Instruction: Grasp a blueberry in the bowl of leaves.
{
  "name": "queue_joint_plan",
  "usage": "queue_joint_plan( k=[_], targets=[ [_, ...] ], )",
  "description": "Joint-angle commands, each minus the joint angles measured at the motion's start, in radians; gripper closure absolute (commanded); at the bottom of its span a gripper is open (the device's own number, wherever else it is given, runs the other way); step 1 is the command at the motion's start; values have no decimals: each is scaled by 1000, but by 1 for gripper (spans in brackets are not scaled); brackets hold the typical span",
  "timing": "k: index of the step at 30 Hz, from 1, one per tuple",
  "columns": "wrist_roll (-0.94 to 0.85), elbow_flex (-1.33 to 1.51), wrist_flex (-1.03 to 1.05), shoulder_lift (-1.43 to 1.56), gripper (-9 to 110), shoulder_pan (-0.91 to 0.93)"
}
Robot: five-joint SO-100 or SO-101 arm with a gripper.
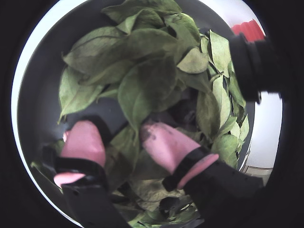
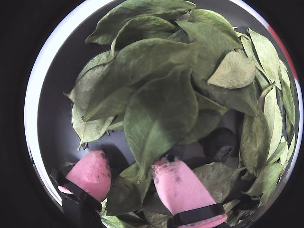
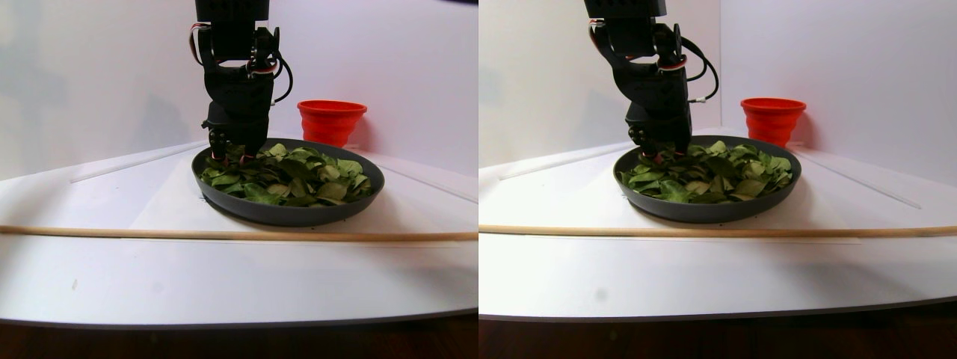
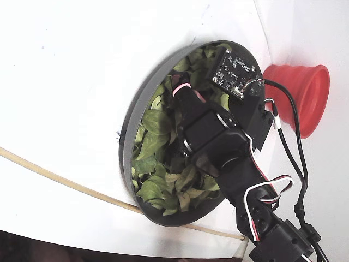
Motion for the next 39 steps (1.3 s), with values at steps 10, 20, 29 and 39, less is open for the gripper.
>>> queue_joint_plan(
  k=[10, 20, 29, 39],
  targets=[
    [-18, -29, 5, 95, 84, 12],
    [-37, -12, 5, 141, 84, 11],
    [-58, 5, 5, 183, 84, 6],
    [-101, 26, 26, 229, 84, 18]
  ],
)
